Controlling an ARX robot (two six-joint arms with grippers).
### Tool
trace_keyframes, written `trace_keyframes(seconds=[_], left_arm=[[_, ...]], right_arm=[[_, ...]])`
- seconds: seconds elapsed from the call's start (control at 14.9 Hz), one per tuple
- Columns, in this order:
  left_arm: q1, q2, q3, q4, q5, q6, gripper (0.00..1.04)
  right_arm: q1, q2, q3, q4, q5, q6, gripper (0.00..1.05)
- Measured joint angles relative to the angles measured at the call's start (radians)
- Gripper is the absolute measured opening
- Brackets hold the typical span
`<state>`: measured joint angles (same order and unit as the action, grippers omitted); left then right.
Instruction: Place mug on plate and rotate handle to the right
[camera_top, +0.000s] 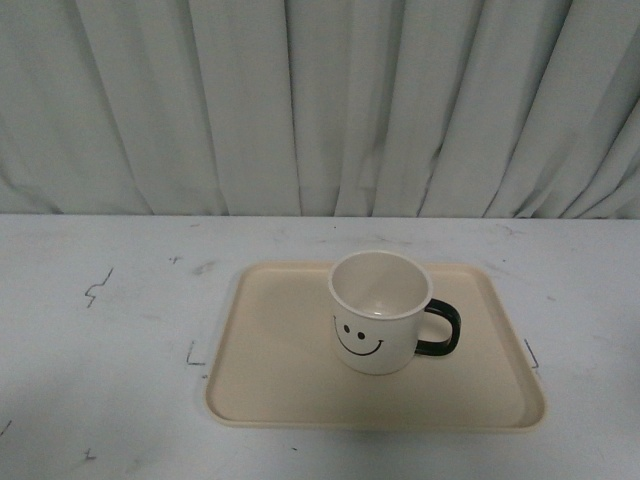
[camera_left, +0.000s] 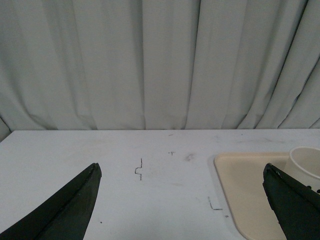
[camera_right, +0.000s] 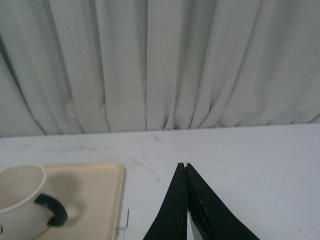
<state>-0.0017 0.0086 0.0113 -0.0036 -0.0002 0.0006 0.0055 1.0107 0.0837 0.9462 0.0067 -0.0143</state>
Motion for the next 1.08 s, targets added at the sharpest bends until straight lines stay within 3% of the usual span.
trace_keyframes(seconds=[0.74,1.08], left_arm=[[0.000,0.000,0.000,0.000,0.000,0.000,0.98],[0.000,0.000,0.000,0.000,0.000,0.000,0.98]], right_arm=[[-0.006,-0.624,-0.072,-0.562,-0.004,0.003,0.02],[-0.006,-0.763,-0.072,-0.695,-0.004,0.003,0.02]])
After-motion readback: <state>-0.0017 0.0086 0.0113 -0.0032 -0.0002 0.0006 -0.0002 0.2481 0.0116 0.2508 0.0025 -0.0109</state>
